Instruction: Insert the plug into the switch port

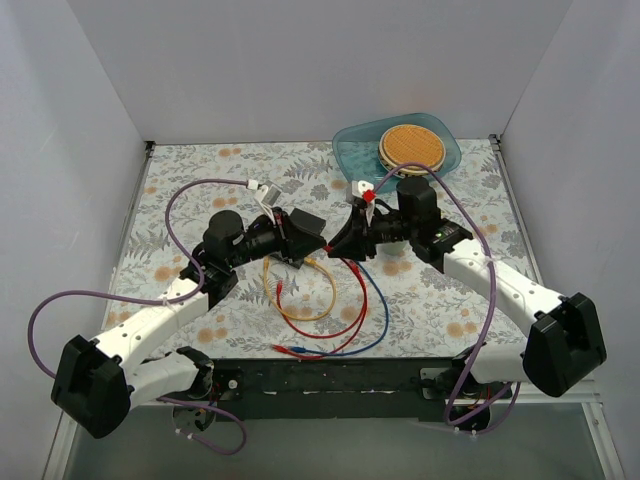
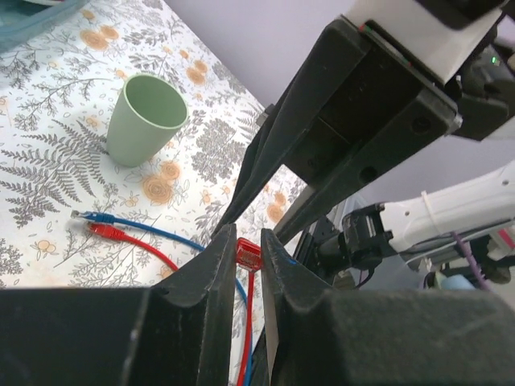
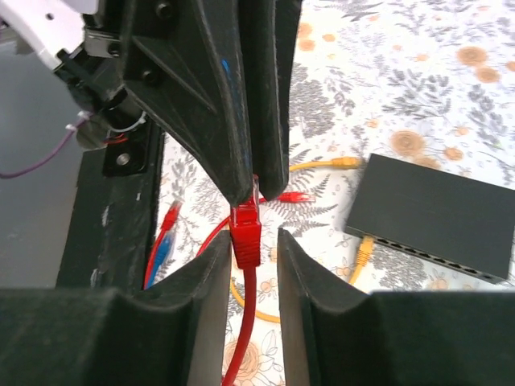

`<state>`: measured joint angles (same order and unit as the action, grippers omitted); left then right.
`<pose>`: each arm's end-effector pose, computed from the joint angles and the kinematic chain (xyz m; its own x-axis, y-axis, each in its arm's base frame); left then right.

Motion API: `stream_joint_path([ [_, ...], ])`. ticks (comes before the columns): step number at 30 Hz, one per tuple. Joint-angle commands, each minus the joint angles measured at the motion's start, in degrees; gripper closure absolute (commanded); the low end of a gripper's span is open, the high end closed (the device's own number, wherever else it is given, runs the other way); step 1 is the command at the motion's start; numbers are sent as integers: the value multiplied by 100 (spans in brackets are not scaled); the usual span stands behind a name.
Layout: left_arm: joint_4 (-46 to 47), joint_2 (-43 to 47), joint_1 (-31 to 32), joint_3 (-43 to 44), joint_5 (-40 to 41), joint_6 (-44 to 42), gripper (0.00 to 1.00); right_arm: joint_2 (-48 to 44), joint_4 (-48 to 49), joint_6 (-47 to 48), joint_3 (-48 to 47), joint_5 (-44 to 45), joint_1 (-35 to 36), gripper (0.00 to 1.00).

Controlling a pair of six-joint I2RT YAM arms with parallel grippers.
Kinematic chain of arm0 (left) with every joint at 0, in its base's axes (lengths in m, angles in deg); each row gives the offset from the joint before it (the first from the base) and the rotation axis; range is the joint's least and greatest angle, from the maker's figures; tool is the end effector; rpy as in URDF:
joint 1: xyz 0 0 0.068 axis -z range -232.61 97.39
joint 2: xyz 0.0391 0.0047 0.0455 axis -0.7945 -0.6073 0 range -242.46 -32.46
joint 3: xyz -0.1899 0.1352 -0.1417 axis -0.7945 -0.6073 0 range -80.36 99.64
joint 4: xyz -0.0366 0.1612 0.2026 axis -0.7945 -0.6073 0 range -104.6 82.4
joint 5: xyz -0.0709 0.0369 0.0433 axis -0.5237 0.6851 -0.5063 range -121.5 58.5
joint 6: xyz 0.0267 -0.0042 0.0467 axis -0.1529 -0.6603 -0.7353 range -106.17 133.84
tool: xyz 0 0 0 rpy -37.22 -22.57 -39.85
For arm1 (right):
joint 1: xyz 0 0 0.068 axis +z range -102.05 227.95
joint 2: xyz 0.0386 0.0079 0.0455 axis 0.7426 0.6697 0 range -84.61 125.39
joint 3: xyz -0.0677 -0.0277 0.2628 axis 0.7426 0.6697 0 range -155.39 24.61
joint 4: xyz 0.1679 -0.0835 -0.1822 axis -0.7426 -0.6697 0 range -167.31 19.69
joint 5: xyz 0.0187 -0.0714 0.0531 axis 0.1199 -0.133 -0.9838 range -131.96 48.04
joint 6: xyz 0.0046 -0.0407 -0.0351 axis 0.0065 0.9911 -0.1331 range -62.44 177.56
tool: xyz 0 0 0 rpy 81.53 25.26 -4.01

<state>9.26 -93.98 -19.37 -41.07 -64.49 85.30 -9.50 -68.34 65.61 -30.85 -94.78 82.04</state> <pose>0.1961 -0.1516 0.2986 -0.8907 -0.3670 -0.2682 0.2161 0.1772 -0.9602 0.2277 0.1883 0.3137 -0.1135 -0.1791 -0.9773 -0.9931 0.0503 0.1061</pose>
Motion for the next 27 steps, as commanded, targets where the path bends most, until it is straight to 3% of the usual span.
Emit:
stream_joint_path([
  [1, -51, 43, 52, 421, 486, 482, 100, -330, 373, -216, -158, 692, -25, 55],
  [4, -349, 78, 52, 536, 1046, 807, 100, -479, 513, -286, -44, 983, -25, 43],
  [9, -903, 26, 60, 834, 1585, 1387, 100, -848, 970, -463, 246, 1668, 194, 38],
  [20, -974, -27, 52, 870, 1665, 1652, 100, -638, 866, -94, 0, 3233, 1012, 41],
  [27, -974, 43, 52, 852, 1603, 1625, 100, -804, 1006, 91, 132, 3875, 1206, 49],
])
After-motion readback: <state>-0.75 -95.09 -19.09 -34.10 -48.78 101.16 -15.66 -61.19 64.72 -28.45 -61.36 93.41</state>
